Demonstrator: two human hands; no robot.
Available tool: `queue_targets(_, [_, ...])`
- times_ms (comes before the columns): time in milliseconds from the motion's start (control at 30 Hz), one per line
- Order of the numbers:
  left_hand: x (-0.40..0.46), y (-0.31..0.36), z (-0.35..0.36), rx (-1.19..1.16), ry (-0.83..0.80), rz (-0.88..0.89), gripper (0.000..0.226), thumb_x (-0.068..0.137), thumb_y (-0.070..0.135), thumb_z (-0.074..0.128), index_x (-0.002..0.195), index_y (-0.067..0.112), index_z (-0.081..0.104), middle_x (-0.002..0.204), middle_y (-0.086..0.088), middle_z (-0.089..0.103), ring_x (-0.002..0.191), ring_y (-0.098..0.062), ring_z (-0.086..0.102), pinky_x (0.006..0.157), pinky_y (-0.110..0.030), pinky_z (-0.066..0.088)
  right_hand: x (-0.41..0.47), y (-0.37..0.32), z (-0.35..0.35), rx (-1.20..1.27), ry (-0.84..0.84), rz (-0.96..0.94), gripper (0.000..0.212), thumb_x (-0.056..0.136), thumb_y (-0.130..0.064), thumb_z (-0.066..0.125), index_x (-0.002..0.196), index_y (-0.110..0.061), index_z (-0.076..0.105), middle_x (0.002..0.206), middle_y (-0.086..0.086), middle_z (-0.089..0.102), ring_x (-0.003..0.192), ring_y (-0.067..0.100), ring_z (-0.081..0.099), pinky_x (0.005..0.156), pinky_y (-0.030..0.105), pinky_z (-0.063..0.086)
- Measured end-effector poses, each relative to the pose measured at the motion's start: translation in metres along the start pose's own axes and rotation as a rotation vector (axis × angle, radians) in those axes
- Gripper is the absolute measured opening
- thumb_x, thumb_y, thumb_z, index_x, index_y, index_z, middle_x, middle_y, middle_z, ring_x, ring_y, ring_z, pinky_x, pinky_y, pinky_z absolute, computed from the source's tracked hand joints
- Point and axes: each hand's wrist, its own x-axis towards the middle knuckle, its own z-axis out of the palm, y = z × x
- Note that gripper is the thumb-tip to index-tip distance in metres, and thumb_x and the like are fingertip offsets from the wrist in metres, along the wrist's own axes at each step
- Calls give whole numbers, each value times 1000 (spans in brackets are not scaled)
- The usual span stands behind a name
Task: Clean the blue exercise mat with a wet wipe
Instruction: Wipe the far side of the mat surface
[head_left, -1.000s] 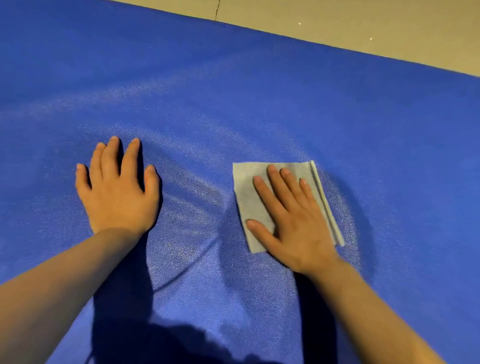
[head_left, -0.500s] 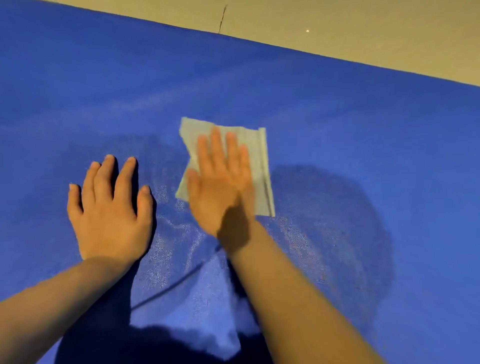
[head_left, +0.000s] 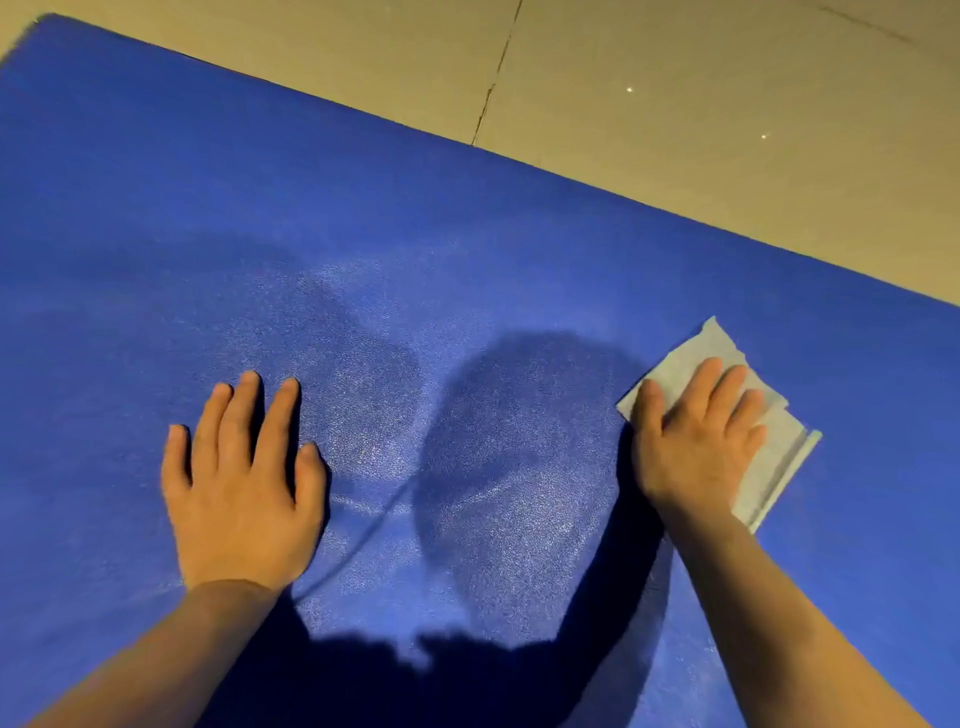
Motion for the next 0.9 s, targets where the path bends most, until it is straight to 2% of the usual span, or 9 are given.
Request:
queue_targets(67, [1, 0, 2, 22, 20, 5, 58, 93, 36, 34, 143, 12, 52, 150, -17, 44, 142, -35, 34, 115, -56, 17, -19, -49, 16, -4, -23, -159, 83, 91, -60, 9, 156, -9, 11, 163, 16, 5, 150, 39, 3, 118, 50, -1])
queue_targets(200, [4, 0, 5, 60, 34, 9, 59, 92, 36, 34, 144, 12, 50, 149, -16, 45, 141, -34, 34, 113, -57, 19, -48, -150, 52, -1, 70, -742, 62, 95, -43, 31, 147, -10, 42, 153, 16, 39, 141, 43, 33, 114, 54, 13])
queue_targets(367, [5, -3, 7, 134, 58, 59, 58, 91, 34, 38, 143, 12, 51, 148, -17, 47, 139, -33, 37, 112, -57, 23, -6, -202, 59, -27, -5, -1101, 62, 94, -54, 33, 146, -24, 46, 154, 4, 40, 143, 30, 35, 115, 55, 19])
queue_targets(433, [5, -5, 8, 139, 37, 71, 59, 90, 35, 38, 143, 12, 51, 148, -17, 47, 140, -33, 35, 112, -57, 22, 26, -195, 55, -28, -1, -1071, 65, 94, -57, 32, 147, -21, 44, 155, 7, 37, 144, 31, 33, 115, 53, 18])
queue_targets(533, [4, -5, 8, 132, 21, 48, 61, 87, 36, 38, 142, 12, 52, 149, -17, 45, 139, -34, 35, 113, -56, 21, 76, -151, 37, -77, 15, -854, 65, 97, -53, 29, 151, -17, 36, 157, 12, 33, 144, 34, 31, 114, 53, 18])
queue_targets(667, [6, -6, 12, 187, 35, 43, 58, 89, 33, 36, 141, 13, 53, 149, -17, 46, 138, -35, 38, 112, -58, 25, 114, -77, -5, -128, -40, -350, 73, 96, -56, 9, 157, -17, 9, 165, 10, 6, 151, 30, 7, 119, 51, 7])
queue_targets(767, [1, -7, 15, 246, 61, 77, 55, 94, 33, 34, 141, 12, 53, 148, -18, 47, 136, -35, 41, 109, -59, 29, 99, -106, -2, -49, 2, -37, 58, 106, -40, 18, 157, -18, 3, 165, 9, -3, 151, 29, -2, 119, 54, 2])
queue_targets(833, [1, -7, 15, 255, 83, 86, 54, 96, 34, 34, 142, 14, 52, 148, -17, 48, 135, -35, 43, 108, -58, 31, 91, -154, 9, -12, -18, 0, 55, 107, -37, 19, 157, -22, 1, 165, 8, -7, 151, 31, -6, 118, 55, -2])
queue_targets(900, [3, -6, 15, 250, 83, 87, 53, 97, 36, 31, 144, 16, 48, 147, -17, 48, 135, -35, 43, 108, -58, 30, 82, -208, 31, 2, -31, -201, 55, 106, -38, 19, 157, -24, 4, 165, 7, -7, 151, 32, -6, 117, 52, -7])
